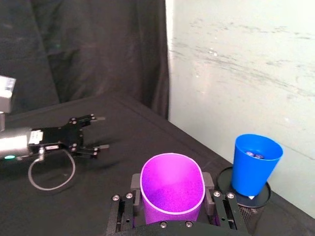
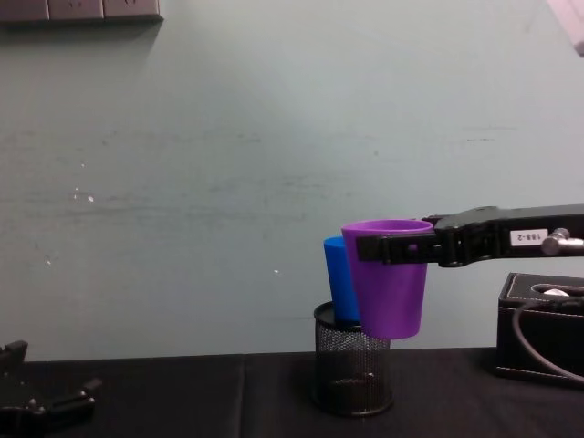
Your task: Pick up one cup with a gripper and tap it against the other cup.
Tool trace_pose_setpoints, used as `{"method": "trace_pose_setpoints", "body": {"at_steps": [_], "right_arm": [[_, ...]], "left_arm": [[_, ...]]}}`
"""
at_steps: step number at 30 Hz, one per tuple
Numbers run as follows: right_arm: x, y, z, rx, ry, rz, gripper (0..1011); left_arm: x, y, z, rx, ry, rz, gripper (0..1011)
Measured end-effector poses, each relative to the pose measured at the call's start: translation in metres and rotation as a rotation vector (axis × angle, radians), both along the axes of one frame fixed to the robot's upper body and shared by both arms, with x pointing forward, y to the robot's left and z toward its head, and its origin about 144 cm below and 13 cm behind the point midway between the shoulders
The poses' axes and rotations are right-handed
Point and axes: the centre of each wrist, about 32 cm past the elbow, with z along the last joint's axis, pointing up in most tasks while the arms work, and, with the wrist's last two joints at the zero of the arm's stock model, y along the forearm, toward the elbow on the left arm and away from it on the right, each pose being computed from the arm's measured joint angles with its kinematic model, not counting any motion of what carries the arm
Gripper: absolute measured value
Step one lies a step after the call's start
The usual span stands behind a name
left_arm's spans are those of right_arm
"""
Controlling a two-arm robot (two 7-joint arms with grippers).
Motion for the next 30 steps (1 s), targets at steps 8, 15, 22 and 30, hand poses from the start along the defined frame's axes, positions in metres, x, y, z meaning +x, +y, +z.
{"method": "trace_pose_setpoints", "body": {"at_steps": [8, 15, 22, 30], "right_arm": [[0.021, 0.012, 0.004, 0.014, 0.023, -0.031, 719], [0.038, 0.021, 0.004, 0.023, 0.050, -0.066, 718], [0.050, 0.025, -0.003, 0.018, 0.068, -0.113, 719], [0.059, 0.026, -0.007, 0.017, 0.057, -0.141, 718]], "left_arm": [[0.000, 0.000, 0.000, 0.000, 0.000, 0.000, 1011], [0.000, 0.000, 0.000, 0.000, 0.000, 0.000, 1011], [0.000, 0.000, 0.000, 0.000, 0.000, 0.000, 1011], [0.000, 0.000, 0.000, 0.000, 0.000, 0.000, 1011]]}}
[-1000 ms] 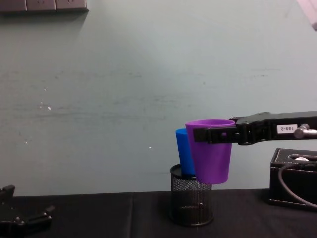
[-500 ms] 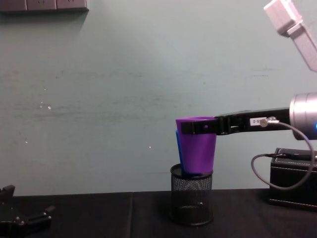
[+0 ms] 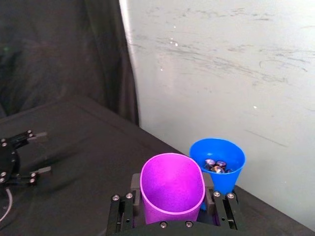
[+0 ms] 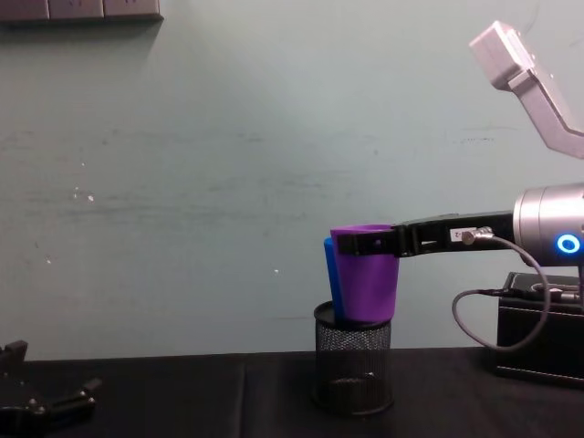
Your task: Pick up one cup with a gripper and tap it against the other cup.
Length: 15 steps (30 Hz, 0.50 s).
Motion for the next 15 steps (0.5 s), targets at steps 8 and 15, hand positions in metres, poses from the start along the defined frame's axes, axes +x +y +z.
{"method": "trace_pose_setpoints", "body": {"at_steps": [8, 15], "right_arm": [[0.011, 0.000, -0.002, 0.001, -0.004, -0.023, 719], [0.020, 0.001, -0.002, 0.000, -0.016, -0.030, 718]], "left_arm": [[0.000, 0.000, 0.000, 0.000, 0.000, 0.000, 1011], [0.000, 0.000, 0.000, 0.000, 0.000, 0.000, 1011]]}}
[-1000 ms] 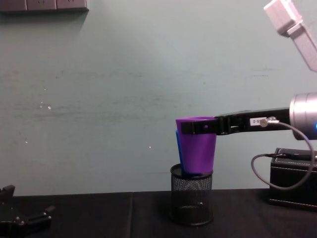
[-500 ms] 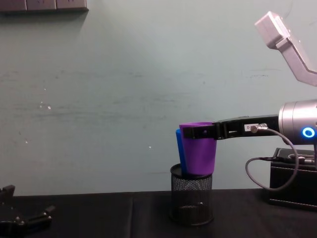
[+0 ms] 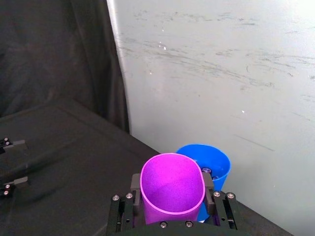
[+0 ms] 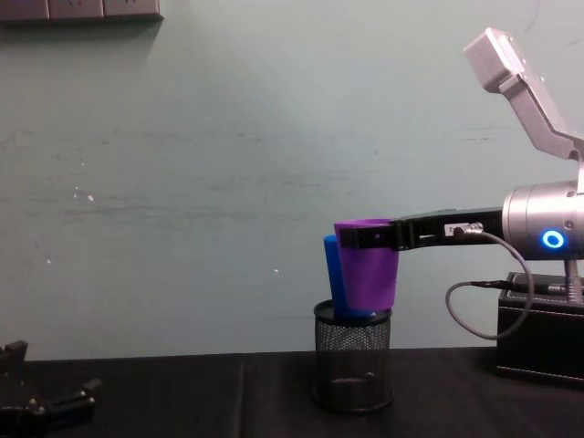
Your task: Pick up one cup with a gripper and tap it against the other cup.
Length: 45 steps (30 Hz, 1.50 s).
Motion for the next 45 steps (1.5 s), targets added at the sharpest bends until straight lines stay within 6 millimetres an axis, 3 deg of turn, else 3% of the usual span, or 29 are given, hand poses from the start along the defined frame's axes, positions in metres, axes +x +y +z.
{"method": "trace_pose_setpoints", "body": {"at_steps": [24, 45], "right_arm": [[0.014, 0.001, 0.006, 0.013, 0.018, 0.006, 718], [0.014, 0.001, 0.006, 0.011, 0.016, 0.004, 719]], "left_arm": [[0.000, 0.000, 0.000, 0.000, 0.000, 0.000, 1011], [0.000, 0.000, 0.000, 0.000, 0.000, 0.000, 1011]]}}
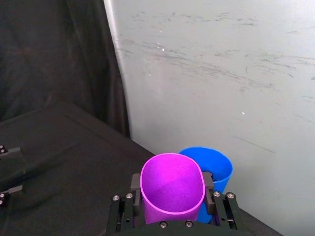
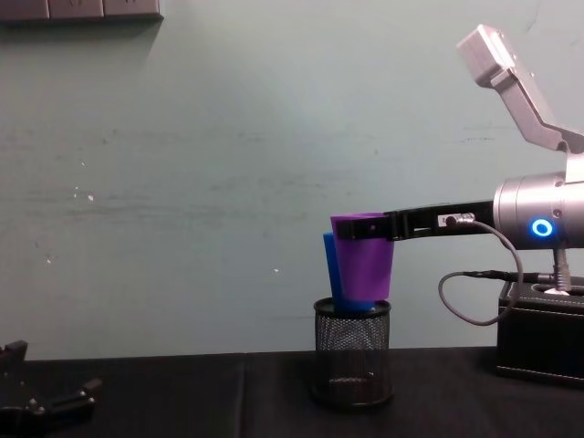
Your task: Pick up one cup with a gripper and tap it against the other cup.
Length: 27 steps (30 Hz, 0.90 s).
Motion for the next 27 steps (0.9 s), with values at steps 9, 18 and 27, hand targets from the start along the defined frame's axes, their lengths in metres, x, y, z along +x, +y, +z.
{"method": "trace_pose_setpoints", "body": {"at_steps": [9, 18, 27], "right_arm": [[-0.0002, 0.0002, -0.0003, -0.001, -0.001, 0.000, 718], [-0.0003, 0.0002, -0.0005, -0.001, -0.001, -0.001, 718], [-0.0004, 0.0003, -0.0006, -0.001, -0.001, -0.001, 719]], "left_arm": [[0.0000, 0.0000, 0.0000, 0.000, 0.000, 0.000, 1011], [0.0000, 0.0000, 0.0000, 0.000, 0.000, 0.000, 1011], [0.0000, 0.0000, 0.0000, 0.000, 0.000, 0.000, 1011]]}}
